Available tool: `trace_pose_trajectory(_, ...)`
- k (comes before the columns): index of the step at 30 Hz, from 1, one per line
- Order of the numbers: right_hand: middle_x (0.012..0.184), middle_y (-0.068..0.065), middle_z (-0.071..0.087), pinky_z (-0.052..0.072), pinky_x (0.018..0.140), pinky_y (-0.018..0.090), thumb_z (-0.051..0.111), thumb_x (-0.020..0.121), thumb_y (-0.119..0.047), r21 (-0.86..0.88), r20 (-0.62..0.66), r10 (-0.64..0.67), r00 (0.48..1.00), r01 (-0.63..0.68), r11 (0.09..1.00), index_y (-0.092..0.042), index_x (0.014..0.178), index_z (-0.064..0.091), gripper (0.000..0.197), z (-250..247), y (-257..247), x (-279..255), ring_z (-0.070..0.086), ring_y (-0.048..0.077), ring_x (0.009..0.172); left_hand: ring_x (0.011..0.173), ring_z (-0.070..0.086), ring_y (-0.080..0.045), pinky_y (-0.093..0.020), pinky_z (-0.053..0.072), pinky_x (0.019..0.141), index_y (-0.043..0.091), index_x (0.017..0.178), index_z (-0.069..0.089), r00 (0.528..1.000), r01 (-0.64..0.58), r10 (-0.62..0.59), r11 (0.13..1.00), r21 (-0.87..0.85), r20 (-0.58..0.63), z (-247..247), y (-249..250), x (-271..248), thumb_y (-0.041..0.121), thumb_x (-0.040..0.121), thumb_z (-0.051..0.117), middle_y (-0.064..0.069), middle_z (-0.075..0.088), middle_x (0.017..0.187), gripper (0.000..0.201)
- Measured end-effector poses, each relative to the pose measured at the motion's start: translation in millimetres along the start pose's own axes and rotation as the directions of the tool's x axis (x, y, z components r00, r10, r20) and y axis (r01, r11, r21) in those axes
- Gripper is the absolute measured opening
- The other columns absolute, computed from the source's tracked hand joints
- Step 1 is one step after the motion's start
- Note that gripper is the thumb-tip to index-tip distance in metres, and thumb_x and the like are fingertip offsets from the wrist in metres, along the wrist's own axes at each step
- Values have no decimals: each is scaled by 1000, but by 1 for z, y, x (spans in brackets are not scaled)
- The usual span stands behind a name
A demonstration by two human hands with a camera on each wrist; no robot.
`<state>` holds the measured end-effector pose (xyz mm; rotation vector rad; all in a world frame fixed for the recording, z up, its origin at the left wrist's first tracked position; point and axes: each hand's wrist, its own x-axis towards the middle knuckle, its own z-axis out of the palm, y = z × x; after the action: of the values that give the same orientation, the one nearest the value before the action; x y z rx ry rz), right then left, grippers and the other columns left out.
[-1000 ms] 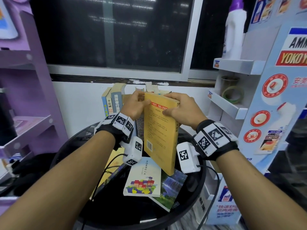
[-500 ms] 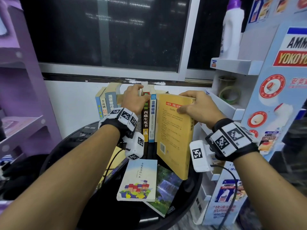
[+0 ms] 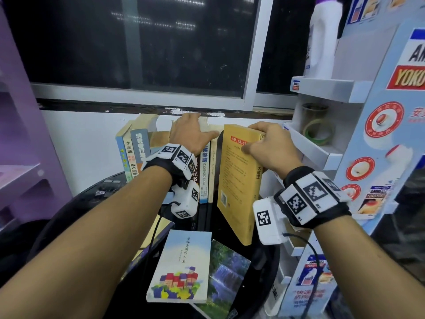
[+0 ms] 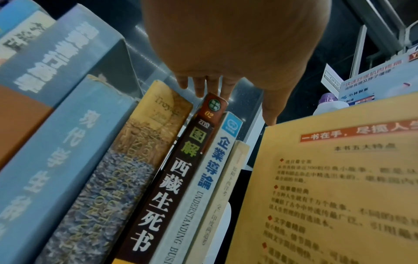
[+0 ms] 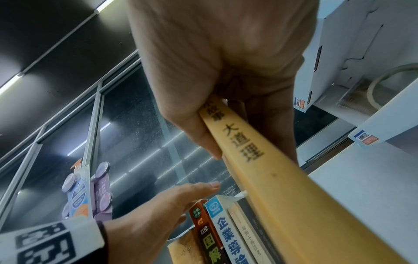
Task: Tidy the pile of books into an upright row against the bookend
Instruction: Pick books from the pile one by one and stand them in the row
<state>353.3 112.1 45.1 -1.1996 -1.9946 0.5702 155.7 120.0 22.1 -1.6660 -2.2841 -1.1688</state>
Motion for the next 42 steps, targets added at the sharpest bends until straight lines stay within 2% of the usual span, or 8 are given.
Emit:
trace_pose_trajectory(5, 107, 0, 62, 59, 73, 38, 67, 87, -17, -19, -49, -21, 999, 20, 1000, -23, 127, 58, 41, 11, 6, 13, 61, 21, 91, 107, 55, -29, -48, 45, 94, 14, 114, 58, 999, 24, -25, 997, 74, 23, 8, 3, 7, 81, 61, 44, -8, 60, 117, 87)
trace_pose_trajectory(10, 105, -1, 65, 57, 76, 34, 68, 87, -18, 20, -105, -33, 994, 35, 999, -25, 126, 59, 40, 24, 12, 22, 61, 17, 90, 121, 48, -27, -43, 40, 102, 13, 131, 47, 999, -21, 16, 991, 129, 37, 12, -6, 15, 67, 76, 58, -6, 51, 133, 78)
trace_pose_trajectory(17, 124, 0, 65, 53, 82, 30, 66, 90, -22, 59, -167, -38, 985, 48, 997, -27, 135, 53, 48, 44, 14, 36, 63, 19, 104, 133, 40, -24, -43, 35, 107, 16, 143, 39, 995, -92, 86, 978, 187, 41, 12, -19, 17, 66, 81, 54, -3, 42, 147, 81)
trace_pose_trajectory(22, 127, 0, 62, 51, 83, 28, 65, 91, -22, 113, -193, -13, 981, 35, 993, -28, 137, 51, 48, 58, 16, 52, 60, 18, 109, 132, 41, -24, -42, 39, 103, 18, 145, 37, 994, -112, 106, 973, 201, 37, 11, -23, 18, 68, 81, 53, -1, 41, 148, 82)
trace_pose_trajectory(28, 124, 0, 64, 51, 96, 38, 66, 90, -24, 180, -208, 12, 978, 26, 983, -27, 132, 57, 43, 79, 20, 69, 59, 22, 113, 133, 41, -24, -43, 39, 100, 22, 146, 35, 995, -95, 95, 968, 231, 12, 11, -24, 16, 70, 80, 51, 3, 37, 150, 82)
trace_pose_trajectory(32, 124, -1, 65, 50, 98, 37, 67, 88, -26, 181, -173, -9, 985, 41, 983, -28, 130, 59, 42, 93, 23, 81, 59, 21, 112, 132, 42, -25, -44, 41, 97, 23, 145, 36, 995, -101, 101, 968, 232, 11, 14, -27, 17, 72, 79, 50, 4, 38, 149, 83)
trace_pose_trajectory(36, 128, -3, 64, 50, 99, 43, 69, 84, -35, 145, -132, -24, 991, 44, 988, -29, 133, 57, 51, 104, 24, 91, 58, 21, 117, 132, 41, -25, -44, 40, 98, 22, 144, 37, 994, -110, 113, 969, 220, 0, 14, -27, 16, 71, 80, 49, 3, 37, 150, 82)
trace_pose_trajectory(42, 129, 0, 63, 51, 97, 41, 69, 83, -33, 147, -28, -44, 999, 47, 988, -29, 137, 53, 57, 97, 27, 98, 61, 20, 112, 133, 39, -25, -44, 40, 99, 22, 145, 36, 993, -114, 114, 968, 222, 12, 12, -27, 15, 70, 82, 49, 2, 37, 150, 80)
